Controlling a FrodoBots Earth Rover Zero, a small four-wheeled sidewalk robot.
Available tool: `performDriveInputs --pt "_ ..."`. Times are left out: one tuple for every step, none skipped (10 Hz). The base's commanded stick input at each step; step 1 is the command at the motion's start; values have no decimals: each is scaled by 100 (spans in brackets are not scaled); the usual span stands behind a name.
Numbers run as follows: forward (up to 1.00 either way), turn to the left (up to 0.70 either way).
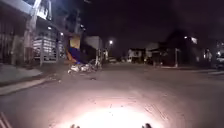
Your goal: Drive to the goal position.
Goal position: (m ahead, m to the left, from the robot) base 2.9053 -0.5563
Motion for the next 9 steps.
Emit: performDriveInputs --pt "70 0" --pt "70 0" --pt "70 0" --pt "70 0" --pt "70 0" --pt "70 -3" --pt "70 -11" --pt "70 -20" --pt "70 -28"
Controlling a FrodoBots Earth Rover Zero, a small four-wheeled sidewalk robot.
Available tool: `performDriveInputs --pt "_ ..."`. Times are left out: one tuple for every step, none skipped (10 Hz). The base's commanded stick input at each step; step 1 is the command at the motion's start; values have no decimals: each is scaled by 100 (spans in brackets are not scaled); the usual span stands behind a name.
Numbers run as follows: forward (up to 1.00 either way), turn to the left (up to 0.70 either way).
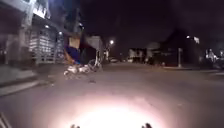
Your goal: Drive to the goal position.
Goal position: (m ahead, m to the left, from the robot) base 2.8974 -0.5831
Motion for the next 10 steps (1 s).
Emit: performDriveInputs --pt "70 -31" --pt "70 -12" --pt "70 0" --pt "70 0" --pt "70 0" --pt "70 0" --pt "70 0" --pt "70 0" --pt "70 0" --pt "70 0"
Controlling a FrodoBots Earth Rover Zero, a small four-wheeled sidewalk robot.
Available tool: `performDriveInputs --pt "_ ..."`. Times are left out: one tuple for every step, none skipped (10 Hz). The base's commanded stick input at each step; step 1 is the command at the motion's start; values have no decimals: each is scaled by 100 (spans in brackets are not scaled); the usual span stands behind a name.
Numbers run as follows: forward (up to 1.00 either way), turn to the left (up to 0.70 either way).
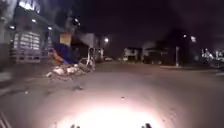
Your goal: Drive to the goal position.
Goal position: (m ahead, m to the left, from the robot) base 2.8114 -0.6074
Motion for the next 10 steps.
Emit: performDriveInputs --pt "70 0" --pt "70 0" --pt "70 0" --pt "70 0" --pt "70 0" --pt "70 0" --pt "70 0" --pt "70 0" --pt "70 0" --pt "70 0"
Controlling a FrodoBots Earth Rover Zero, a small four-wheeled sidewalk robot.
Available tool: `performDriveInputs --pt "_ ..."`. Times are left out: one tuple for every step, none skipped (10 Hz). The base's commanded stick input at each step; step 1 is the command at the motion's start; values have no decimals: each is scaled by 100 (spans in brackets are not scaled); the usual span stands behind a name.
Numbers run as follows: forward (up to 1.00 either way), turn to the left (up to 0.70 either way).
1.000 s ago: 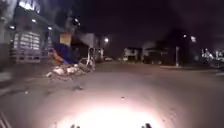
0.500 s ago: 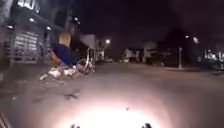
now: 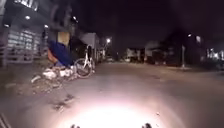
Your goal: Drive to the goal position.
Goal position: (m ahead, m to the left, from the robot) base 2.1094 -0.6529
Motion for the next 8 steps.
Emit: performDriveInputs --pt "70 0" --pt "70 0" --pt "70 0" --pt "70 0" --pt "70 0" --pt "70 0" --pt "70 0" --pt "70 0"
